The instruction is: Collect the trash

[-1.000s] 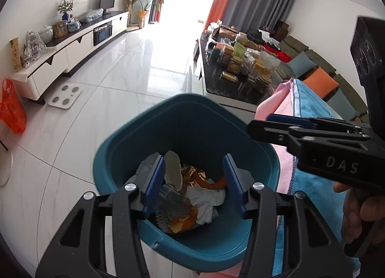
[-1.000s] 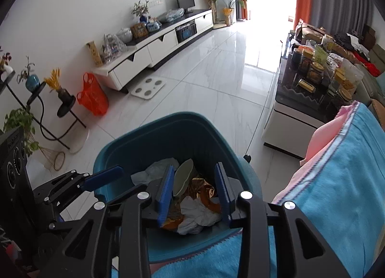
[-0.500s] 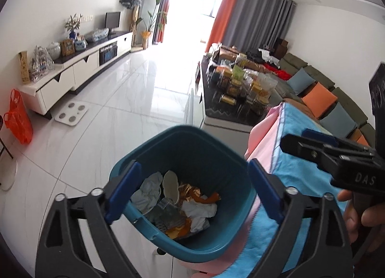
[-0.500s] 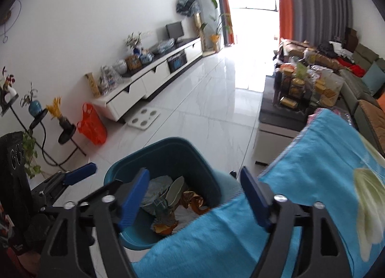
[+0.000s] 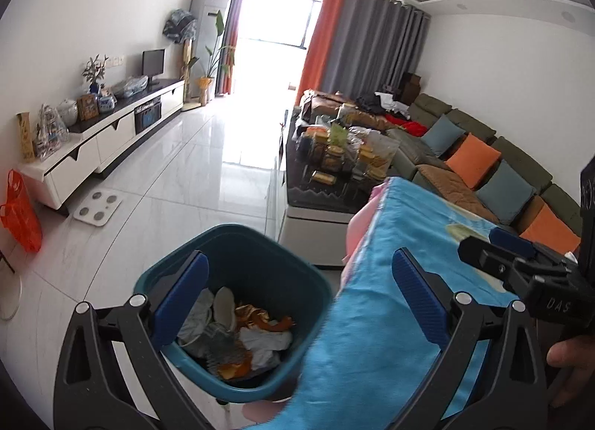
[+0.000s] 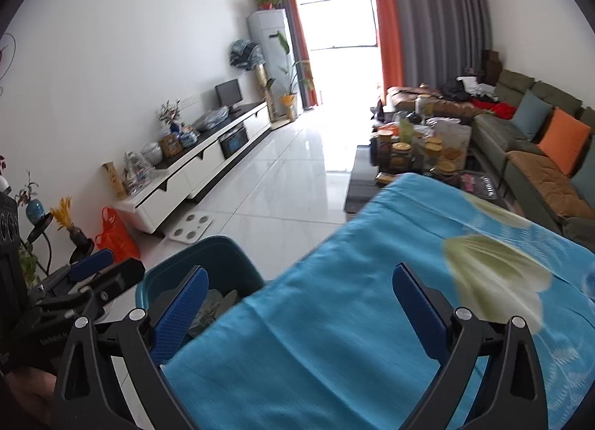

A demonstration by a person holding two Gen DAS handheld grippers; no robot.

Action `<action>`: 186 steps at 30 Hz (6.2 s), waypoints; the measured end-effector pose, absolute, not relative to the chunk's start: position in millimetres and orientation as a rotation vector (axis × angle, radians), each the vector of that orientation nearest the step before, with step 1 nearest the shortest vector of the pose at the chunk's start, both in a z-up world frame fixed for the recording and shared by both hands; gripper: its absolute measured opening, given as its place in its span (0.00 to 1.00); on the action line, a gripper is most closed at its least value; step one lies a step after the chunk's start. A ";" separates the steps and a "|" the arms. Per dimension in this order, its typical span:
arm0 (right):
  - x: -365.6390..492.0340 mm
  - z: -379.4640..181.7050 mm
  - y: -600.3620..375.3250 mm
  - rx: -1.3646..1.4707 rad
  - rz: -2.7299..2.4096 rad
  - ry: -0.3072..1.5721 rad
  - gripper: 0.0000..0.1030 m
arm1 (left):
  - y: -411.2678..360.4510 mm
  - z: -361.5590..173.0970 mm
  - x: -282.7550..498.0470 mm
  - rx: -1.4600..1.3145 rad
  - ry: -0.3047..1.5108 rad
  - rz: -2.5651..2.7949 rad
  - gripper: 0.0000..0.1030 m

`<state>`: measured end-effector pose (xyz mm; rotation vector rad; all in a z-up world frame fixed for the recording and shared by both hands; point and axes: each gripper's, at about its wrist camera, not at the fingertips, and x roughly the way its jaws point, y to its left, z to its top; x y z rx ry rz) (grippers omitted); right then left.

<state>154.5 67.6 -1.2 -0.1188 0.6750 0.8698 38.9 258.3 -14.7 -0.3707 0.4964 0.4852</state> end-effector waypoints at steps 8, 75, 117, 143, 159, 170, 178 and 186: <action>148.6 2.7 -6.7 -0.066 0.738 0.619 0.93 | 198.3 -3.5 54.4 -0.329 0.472 0.369 0.94; -21.5 0.6 -189.7 -0.045 0.123 0.234 0.93 | 26.6 15.0 -11.4 -0.044 0.163 -0.058 0.95; -23.0 -1.0 -177.7 -0.084 0.133 0.257 0.93 | 27.6 9.6 -19.2 -0.034 0.167 -0.067 0.95; -18.8 -0.9 -181.9 -0.094 0.142 0.265 0.93 | 27.8 3.6 -15.6 -0.041 0.195 -0.090 0.95; -14.6 -3.3 -182.0 -0.104 0.139 0.276 0.93 | 28.6 4.3 -16.3 -0.040 0.200 -0.093 0.95; -11.1 -5.9 -181.5 -0.106 0.145 0.283 0.93 | 28.8 5.1 -17.1 -0.040 0.204 -0.103 0.95; -10.1 -7.1 -181.9 -0.105 0.145 0.287 0.93 | 30.7 4.6 -17.4 -0.044 0.196 -0.097 0.95; -6.7 -9.9 -185.8 -0.088 0.136 0.293 0.93 | 28.9 4.2 -12.1 -0.036 0.209 -0.087 0.95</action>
